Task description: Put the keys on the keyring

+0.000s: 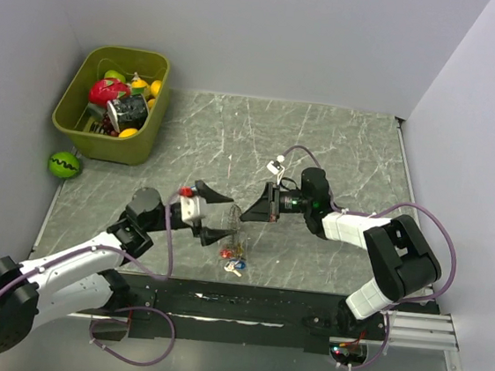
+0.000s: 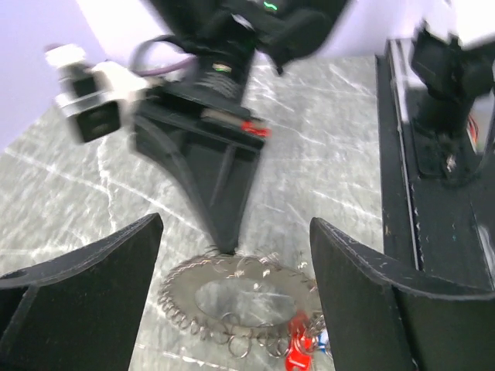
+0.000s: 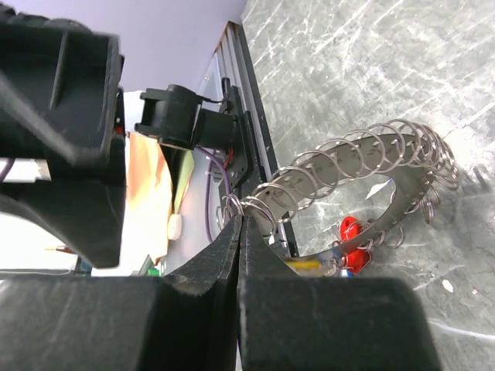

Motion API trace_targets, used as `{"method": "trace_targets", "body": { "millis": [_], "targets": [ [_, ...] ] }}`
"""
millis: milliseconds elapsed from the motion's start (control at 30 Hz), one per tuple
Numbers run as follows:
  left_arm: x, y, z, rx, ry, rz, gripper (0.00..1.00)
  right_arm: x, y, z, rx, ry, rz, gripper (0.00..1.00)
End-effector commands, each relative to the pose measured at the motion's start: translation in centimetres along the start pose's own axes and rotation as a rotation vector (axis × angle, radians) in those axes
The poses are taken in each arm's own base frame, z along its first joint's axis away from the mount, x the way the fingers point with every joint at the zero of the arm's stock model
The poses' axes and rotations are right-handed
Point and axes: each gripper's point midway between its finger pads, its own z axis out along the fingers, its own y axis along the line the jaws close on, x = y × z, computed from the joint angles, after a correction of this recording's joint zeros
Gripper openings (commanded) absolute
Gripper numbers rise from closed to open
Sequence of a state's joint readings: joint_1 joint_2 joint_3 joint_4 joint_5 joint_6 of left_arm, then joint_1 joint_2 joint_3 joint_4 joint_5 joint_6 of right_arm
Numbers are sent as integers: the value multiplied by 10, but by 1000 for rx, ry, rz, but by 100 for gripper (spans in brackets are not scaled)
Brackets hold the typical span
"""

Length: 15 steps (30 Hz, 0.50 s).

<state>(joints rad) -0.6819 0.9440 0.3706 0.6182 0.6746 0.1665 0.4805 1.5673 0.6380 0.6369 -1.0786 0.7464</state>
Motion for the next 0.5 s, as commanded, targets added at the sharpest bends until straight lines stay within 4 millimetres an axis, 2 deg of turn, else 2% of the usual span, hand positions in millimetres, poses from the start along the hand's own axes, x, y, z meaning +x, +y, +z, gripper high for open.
{"method": "trace_targets", "body": {
  "millis": [0, 67, 133, 200, 367, 467],
  "targets": [
    [-39, 12, -11, 8, -142, -120, 82, -9, 6, -5, -34, -29, -55, 0],
    [-38, 19, -18, -10, -149, -218, 80, -9, 4, -6, -23, -36, -44, 0],
    [-39, 14, -20, 25, -162, -285, 79, -11, 3, -6, -14, -42, -51, 0],
    [-40, 11, -19, 49, -176, -329, 73, -11, 3, -7, -6, -44, -55, 0],
    [-24, 8, -22, 42, -192, -539, 61, -13, 3, -8, 9, -52, -60, 0],
    [-15, 13, -27, -5, -231, -674, 59, -13, 4, -8, 13, -54, -64, 0]
  ]
}}
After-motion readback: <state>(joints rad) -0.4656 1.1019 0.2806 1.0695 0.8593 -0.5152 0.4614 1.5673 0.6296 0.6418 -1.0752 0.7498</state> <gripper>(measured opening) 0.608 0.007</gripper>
